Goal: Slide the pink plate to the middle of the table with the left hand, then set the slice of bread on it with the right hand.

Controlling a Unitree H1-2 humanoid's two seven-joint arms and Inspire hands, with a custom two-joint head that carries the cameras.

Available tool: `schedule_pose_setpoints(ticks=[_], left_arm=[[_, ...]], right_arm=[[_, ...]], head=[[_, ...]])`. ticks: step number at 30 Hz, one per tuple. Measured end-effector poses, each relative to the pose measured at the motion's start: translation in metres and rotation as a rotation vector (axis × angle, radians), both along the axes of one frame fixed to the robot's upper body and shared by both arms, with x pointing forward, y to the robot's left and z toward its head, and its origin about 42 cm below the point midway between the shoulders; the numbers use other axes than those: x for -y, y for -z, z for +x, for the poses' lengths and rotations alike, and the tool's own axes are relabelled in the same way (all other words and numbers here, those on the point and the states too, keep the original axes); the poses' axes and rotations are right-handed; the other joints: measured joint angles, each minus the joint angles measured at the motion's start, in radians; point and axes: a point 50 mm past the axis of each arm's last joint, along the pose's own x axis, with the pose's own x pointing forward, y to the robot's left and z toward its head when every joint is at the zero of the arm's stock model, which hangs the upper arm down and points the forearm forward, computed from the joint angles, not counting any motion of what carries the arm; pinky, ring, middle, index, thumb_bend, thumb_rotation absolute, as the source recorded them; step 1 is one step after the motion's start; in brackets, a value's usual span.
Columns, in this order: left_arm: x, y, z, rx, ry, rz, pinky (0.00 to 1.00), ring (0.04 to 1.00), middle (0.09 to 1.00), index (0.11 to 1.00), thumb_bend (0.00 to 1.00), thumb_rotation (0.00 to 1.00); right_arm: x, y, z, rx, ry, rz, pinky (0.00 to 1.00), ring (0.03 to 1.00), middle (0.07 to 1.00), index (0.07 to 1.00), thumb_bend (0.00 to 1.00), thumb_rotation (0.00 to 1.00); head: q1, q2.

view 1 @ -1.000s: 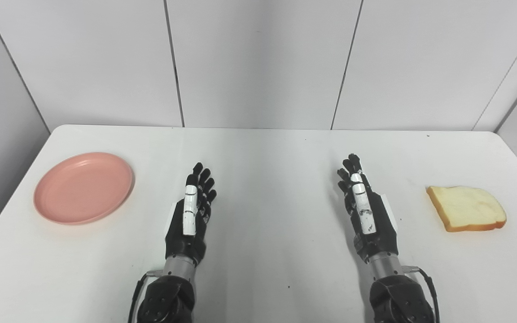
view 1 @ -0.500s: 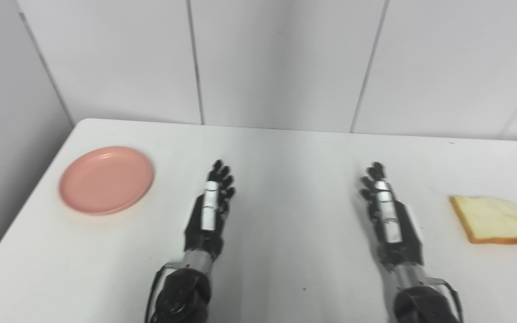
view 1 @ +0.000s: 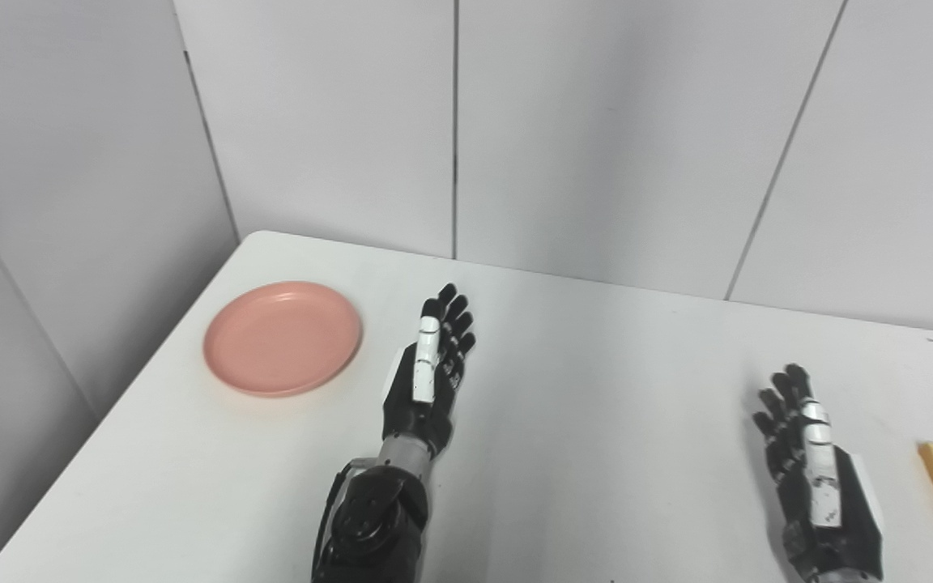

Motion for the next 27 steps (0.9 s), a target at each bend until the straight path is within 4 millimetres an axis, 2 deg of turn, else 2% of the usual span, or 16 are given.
schedule_pose_setpoints(ticks=[4, 12, 23, 27], left_arm=[[-0.009, -0.001, 0.003, 0.003, -0.014, 0.015, 1.0, 0.966, 0.951, 0.924, 0.7, 0.99], [-0.026, -0.01, 0.01, 0.02, -0.069, 0.008, 0.98, 0.952, 0.949, 0.91, 0.69, 0.99], [-0.06, -0.02, 0.016, 0.023, -0.144, -0.006, 0.96, 0.912, 0.886, 0.87, 0.66, 1.0], [-0.068, -0.022, 0.016, 0.028, -0.163, -0.016, 0.94, 0.897, 0.874, 0.849, 0.65, 0.98]], right_arm=[[0.003, 0.011, 0.003, -0.011, -0.019, 0.018, 1.0, 1.0, 1.0, 1.0, 0.64, 0.95], [0.005, 0.009, 0.011, 0.03, -0.031, 0.02, 1.0, 0.993, 0.998, 1.0, 0.63, 0.95], [0.006, 0.009, 0.013, 0.053, -0.035, 0.017, 1.0, 0.99, 0.992, 0.999, 0.59, 0.97], [0.006, 0.009, 0.013, 0.055, -0.036, 0.017, 1.0, 0.989, 0.99, 0.997, 0.62, 0.96]], head=[[0.002, -0.003], [0.035, -0.034], [0.062, -0.046], [0.062, -0.052]])
